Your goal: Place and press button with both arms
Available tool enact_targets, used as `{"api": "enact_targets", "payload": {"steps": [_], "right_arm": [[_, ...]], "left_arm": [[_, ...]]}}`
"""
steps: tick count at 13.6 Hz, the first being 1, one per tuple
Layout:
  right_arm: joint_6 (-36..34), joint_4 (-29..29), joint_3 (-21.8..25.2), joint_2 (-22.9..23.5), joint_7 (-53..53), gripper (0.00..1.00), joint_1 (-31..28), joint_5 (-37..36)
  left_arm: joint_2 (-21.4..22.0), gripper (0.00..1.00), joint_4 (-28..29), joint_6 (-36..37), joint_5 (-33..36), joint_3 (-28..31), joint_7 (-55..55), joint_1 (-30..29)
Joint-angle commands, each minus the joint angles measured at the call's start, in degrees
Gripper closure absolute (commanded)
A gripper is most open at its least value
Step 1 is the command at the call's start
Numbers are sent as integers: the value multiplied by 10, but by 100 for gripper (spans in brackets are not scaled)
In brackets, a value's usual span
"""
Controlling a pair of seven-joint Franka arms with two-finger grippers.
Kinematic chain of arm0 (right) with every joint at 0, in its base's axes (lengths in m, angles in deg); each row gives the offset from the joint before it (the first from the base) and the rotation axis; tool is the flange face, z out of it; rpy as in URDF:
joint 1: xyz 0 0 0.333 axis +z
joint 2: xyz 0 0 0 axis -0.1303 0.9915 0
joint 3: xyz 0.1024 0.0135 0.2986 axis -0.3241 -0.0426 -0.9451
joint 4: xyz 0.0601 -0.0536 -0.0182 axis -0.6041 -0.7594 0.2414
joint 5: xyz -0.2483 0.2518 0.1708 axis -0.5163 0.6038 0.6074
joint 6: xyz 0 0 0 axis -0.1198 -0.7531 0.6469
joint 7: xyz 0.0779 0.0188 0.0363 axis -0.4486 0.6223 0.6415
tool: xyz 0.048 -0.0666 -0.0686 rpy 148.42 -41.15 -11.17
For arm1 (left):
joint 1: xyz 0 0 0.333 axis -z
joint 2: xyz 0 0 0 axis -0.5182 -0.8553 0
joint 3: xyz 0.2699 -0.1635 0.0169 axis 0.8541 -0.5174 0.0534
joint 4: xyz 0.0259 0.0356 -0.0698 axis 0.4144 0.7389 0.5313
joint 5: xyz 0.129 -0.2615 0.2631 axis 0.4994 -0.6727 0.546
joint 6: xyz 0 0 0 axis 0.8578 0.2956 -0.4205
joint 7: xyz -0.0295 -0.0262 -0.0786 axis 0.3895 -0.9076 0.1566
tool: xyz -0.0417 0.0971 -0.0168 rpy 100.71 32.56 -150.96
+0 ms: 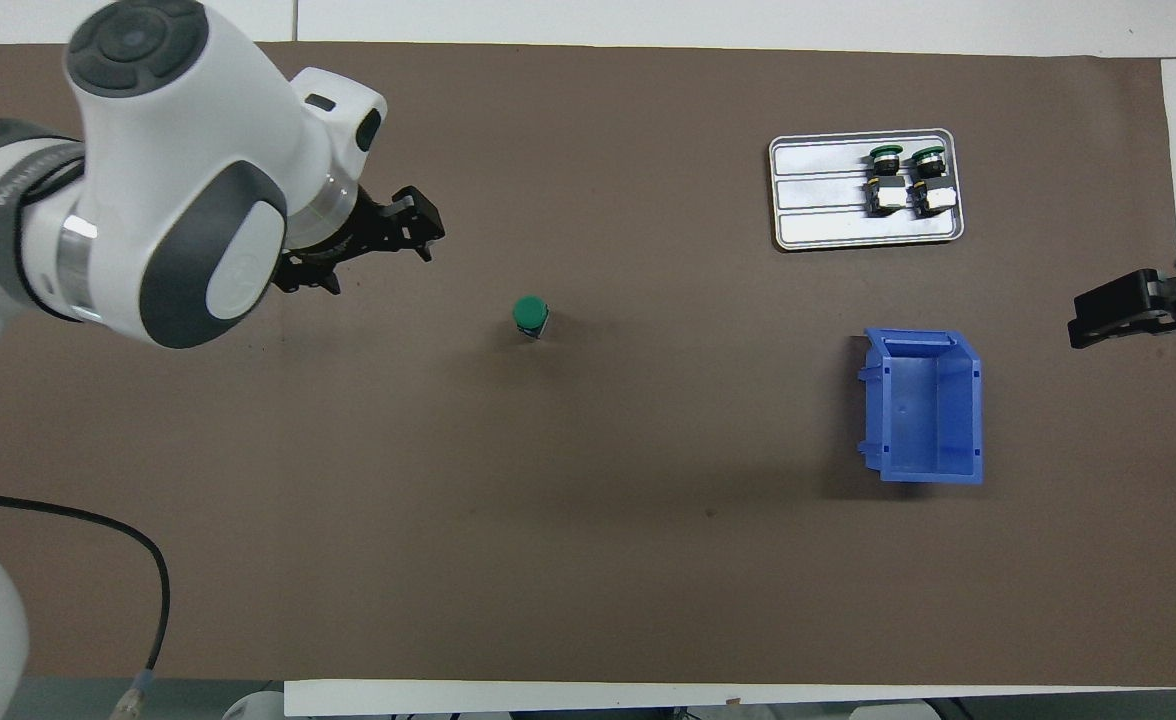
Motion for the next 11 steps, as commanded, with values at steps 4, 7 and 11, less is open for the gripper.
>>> {"api": "enact_targets", "payload": {"steps": [4,7,11], "right_arm": [[-2,-6,-2,-5,12,1,-5,1],[-2,-6,-2,-5,12,1,-5,1],[-2,-6,-2,-5,13,1,-5,1]], "left_arm": [[67,0,6,71,6,7,-100,-105],[89,0,5,84,48,6,-160,-144],[108,0,4,112,77,15,-290,-193]]}}
